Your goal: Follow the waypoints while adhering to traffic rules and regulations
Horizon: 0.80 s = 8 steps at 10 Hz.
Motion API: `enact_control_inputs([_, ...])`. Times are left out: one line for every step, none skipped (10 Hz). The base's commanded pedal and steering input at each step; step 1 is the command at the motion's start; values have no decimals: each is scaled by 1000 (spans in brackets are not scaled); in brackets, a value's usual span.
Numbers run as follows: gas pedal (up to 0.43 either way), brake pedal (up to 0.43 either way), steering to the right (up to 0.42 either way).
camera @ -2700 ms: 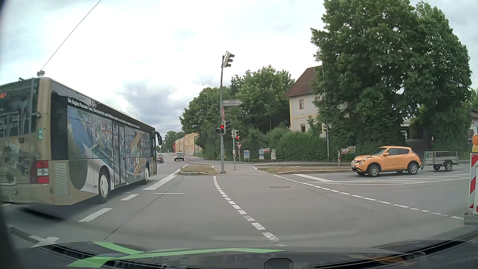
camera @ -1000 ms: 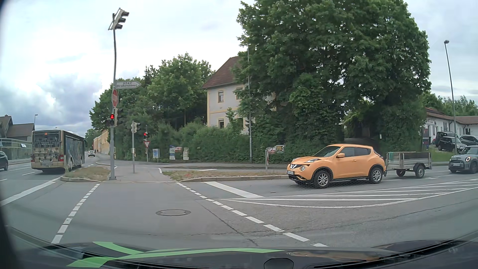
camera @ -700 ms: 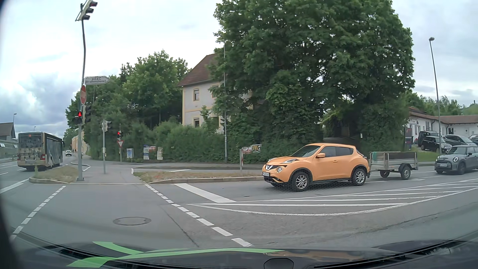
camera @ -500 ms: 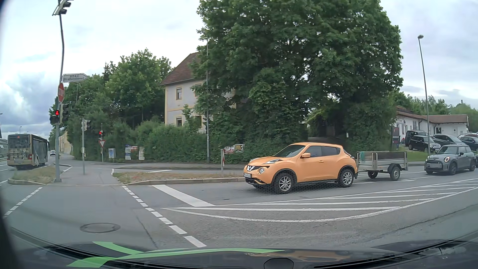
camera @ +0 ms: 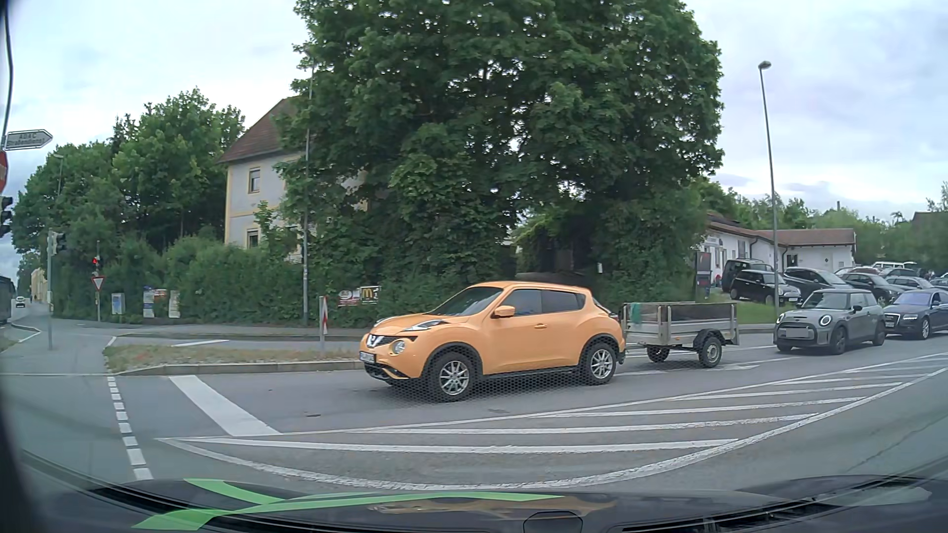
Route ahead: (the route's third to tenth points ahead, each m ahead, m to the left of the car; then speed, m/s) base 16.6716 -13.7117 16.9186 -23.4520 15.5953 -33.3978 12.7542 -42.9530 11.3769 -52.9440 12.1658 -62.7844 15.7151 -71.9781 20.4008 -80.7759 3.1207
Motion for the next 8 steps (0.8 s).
enact_control_inputs([20,0,469])
enact_control_inputs([28,0,469])
enact_control_inputs([28,0,470])
enact_control_inputs([28,0,469])
enact_control_inputs([28,0,468])
enact_control_inputs([28,0,469])
enact_control_inputs([28,0,468])
enact_control_inputs([20,0,468])
